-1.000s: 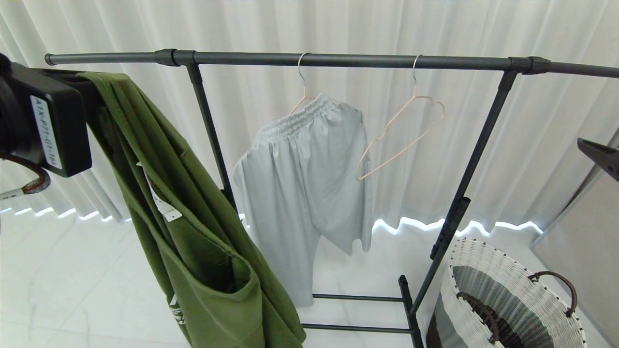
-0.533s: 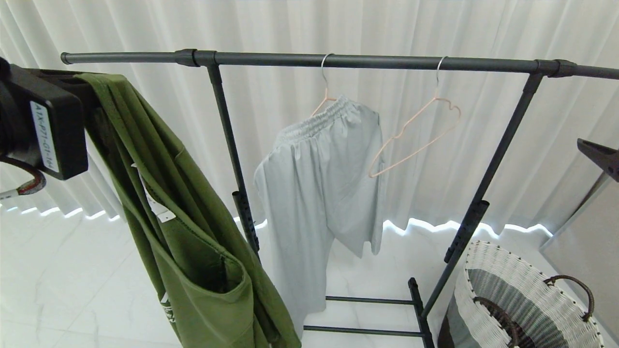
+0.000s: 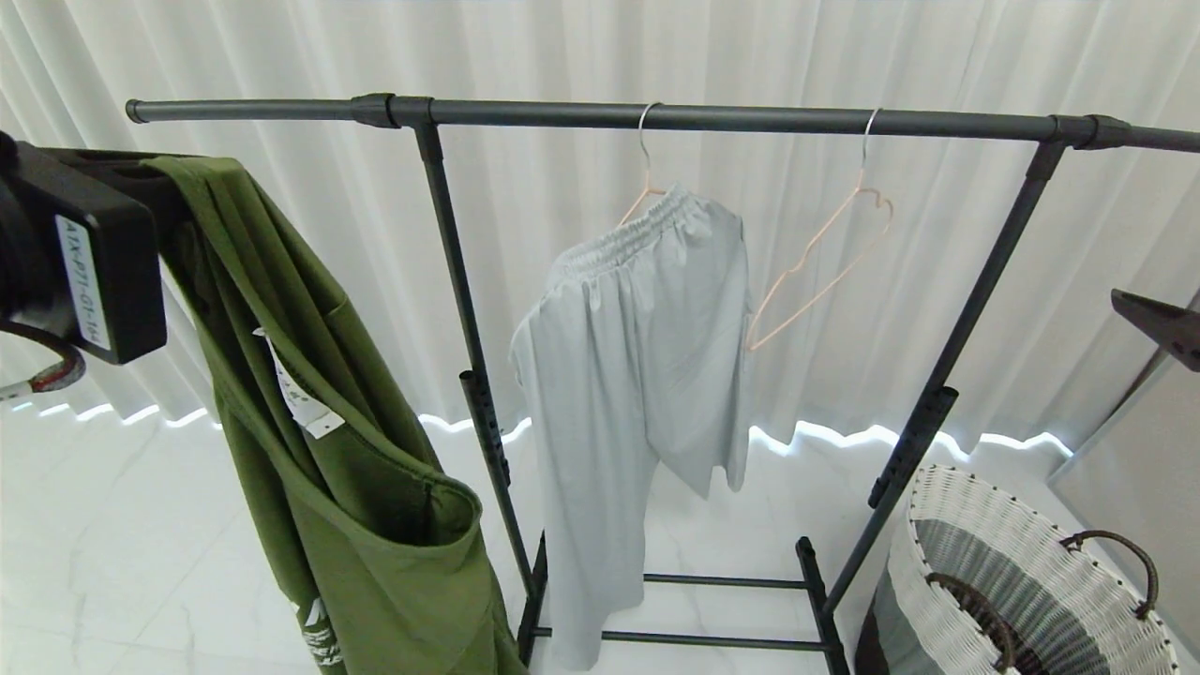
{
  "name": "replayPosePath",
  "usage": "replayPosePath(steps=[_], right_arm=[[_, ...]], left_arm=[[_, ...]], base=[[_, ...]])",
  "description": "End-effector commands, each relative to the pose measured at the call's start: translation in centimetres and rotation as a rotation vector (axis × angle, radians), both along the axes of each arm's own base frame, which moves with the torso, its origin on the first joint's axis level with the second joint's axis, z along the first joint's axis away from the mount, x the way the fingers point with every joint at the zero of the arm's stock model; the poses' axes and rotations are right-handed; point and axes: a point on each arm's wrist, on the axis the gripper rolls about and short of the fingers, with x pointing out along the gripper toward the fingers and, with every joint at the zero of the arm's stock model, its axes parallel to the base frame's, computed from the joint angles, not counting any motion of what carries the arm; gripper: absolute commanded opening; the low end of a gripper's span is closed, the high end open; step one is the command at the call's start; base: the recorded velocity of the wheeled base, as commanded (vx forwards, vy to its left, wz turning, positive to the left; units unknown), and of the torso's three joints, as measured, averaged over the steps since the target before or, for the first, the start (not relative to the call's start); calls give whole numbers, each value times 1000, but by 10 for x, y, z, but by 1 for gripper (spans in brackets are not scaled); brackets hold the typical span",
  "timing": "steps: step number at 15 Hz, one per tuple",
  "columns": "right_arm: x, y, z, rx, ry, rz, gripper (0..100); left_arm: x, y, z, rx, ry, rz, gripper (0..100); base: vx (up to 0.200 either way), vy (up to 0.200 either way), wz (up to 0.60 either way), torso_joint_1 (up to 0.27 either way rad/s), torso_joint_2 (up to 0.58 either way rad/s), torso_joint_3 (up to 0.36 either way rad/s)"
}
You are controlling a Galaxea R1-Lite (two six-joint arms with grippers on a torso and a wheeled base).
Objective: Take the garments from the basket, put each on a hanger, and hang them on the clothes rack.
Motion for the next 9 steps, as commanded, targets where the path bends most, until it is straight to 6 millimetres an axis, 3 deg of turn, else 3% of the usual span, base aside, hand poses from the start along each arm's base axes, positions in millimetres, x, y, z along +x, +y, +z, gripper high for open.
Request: replayPosePath(steps=[1,9], right_arm=[[0,0,0,-1,0,0,100],[2,2,-2,39,16,10,100]], left_arm=[[0,0,0,0,1,0,0],[0,0,-1,1,2,-1,0]], base=[[200,0,0,2,12,2],[200,0,0,3,1,2]])
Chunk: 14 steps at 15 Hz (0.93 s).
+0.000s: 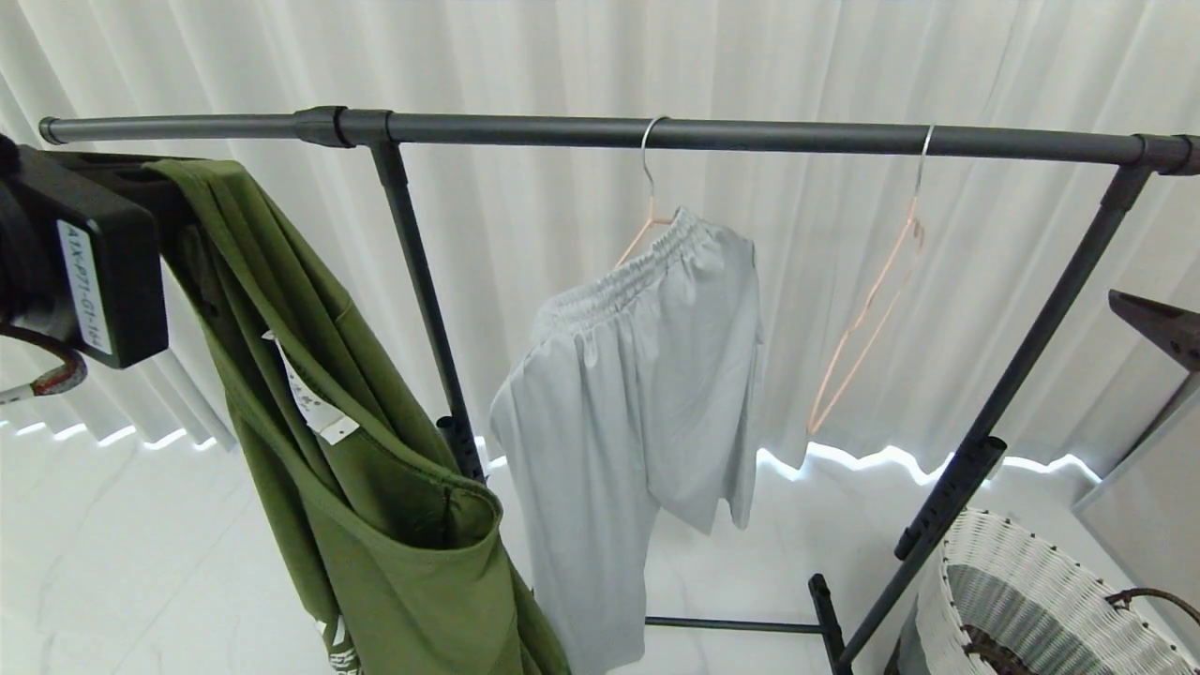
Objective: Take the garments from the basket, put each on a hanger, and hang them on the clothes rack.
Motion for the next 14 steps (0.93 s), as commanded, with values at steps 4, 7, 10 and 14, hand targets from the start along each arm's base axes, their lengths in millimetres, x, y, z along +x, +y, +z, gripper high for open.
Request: replayPosePath(steps=[4,7,10,14], right_arm=[[2,12,-7,110,88,67,100],[19,45,-8,205,156,189,100],[46,75,-6,245,206,238,100],[70,83,-15,271,294,186,100]], left_arm=[[0,0,-1,1,1,-6,0],[0,0,-1,1,1,-9,0],[-2,2,1,-5,-4,-9,0],[-3,2,-1,-1,-1,-11,0]], base=[[0,0,0,0,0,0],[0,0,0,0,0,0],[0,0,0,0,0,0],[0,0,0,0,0,0]])
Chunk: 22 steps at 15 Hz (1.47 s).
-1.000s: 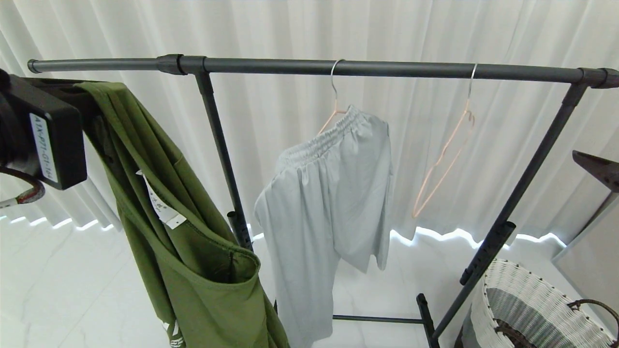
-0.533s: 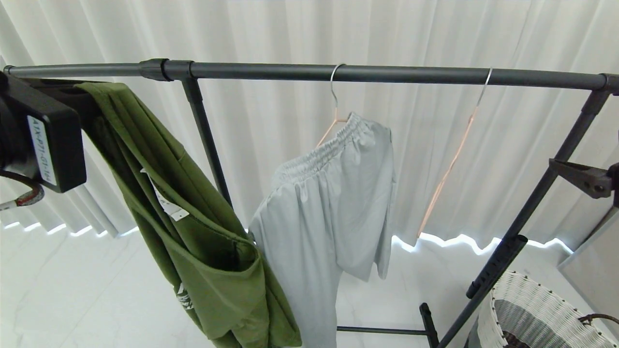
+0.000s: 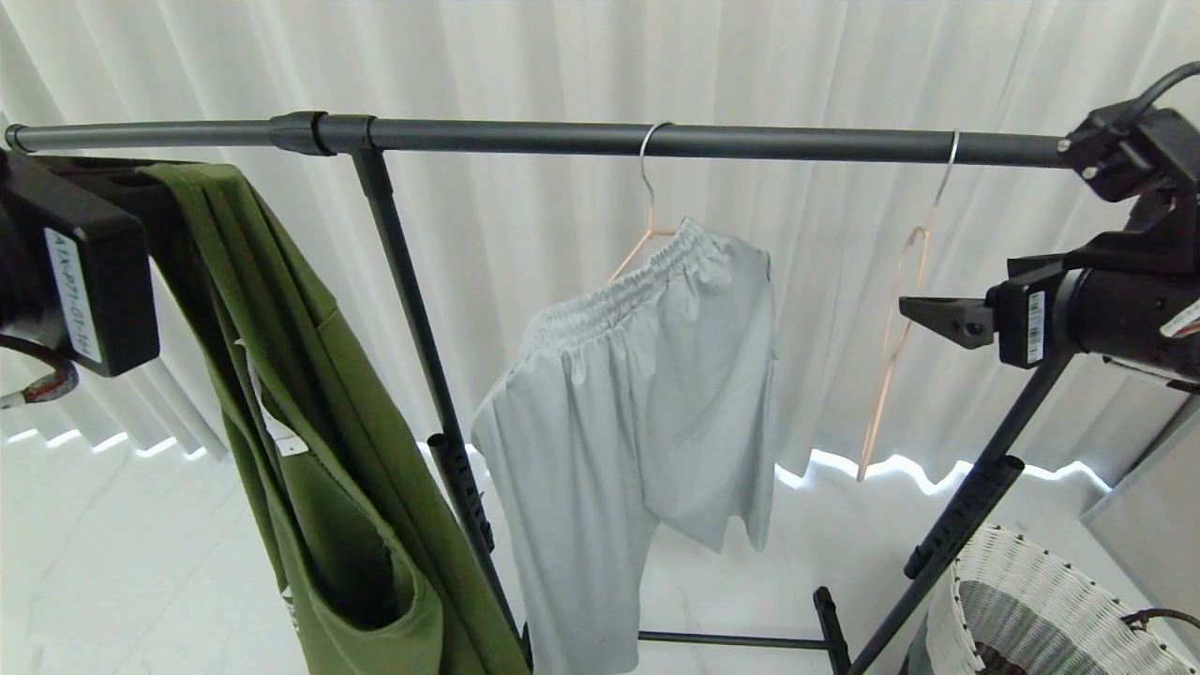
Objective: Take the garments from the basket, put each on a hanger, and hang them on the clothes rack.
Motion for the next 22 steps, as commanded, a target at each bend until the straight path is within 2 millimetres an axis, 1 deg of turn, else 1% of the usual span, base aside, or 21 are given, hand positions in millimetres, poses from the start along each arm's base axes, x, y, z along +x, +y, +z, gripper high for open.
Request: replayPosePath(steps=[1,4,6,10,17,22], right_arm=[[17,6,-10,-10,55,-18,100],[25,3,-17,26,109,-64,100],[26,1,-21,32,142,-79,100],[26,0,-20,61,152,-93,100],[26,-5,-23,49,178,-113,100],[29,-3,-25,47,187,-114,100]], left_arm=[[0,0,0,0,0,-1,0],[0,0,0,0,0,-3,0],[0,0,0,0,0,-3,0],[0,0,-1,1,2,-3,0],[0,0,-2,5,5,-3,0],[-1,1,-1,1,2,-3,0]], base=[[0,0,0,0,0,0],[0,0,0,0,0,0],[0,0,0,0,0,0],[0,0,0,0,0,0],[0,0,0,0,0,0],[0,0,0,0,0,0]])
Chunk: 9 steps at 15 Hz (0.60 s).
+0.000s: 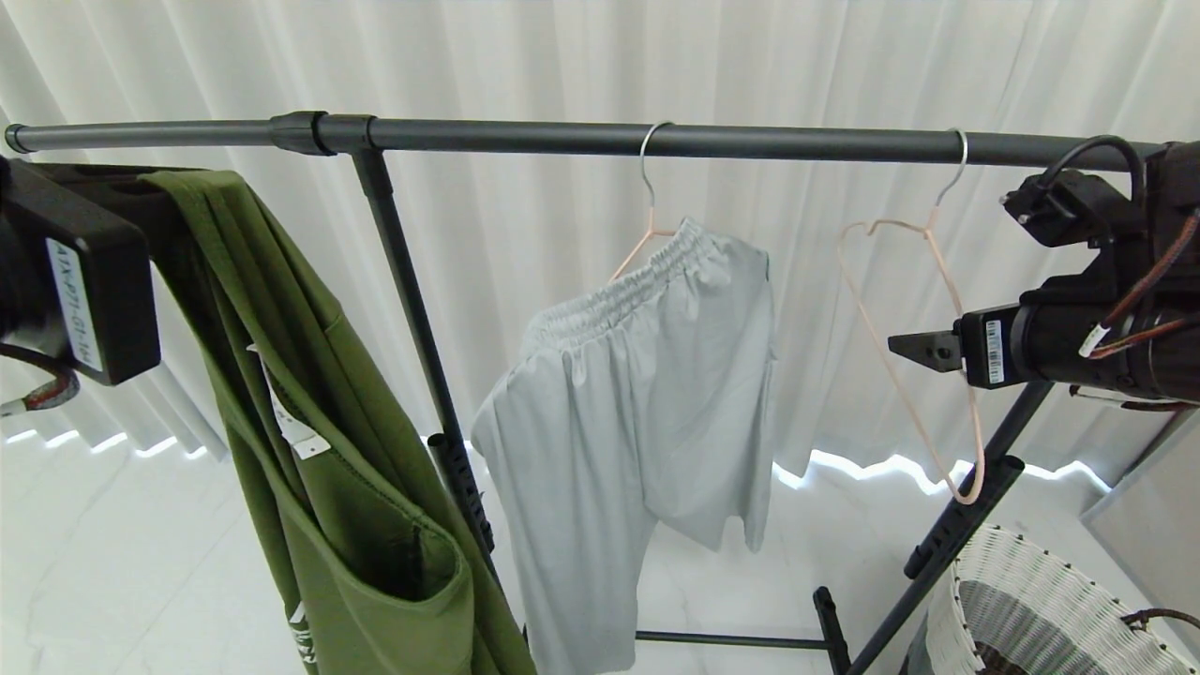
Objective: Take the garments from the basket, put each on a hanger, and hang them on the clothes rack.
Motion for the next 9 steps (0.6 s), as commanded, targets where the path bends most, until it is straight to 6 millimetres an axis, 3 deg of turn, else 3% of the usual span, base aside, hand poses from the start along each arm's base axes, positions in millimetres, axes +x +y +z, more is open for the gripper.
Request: replayPosePath(steps=[1,9], right_arm=[[4,1,-3,4,14,-7,100],[20,2,-7,26,95,-59,100]], left_arm=[[-1,1,1,-3,-3,-1,0],[-3,3,1,-7,-7,-1,0]], base=[[0,0,0,0,0,0],[0,0,0,0,0,0]])
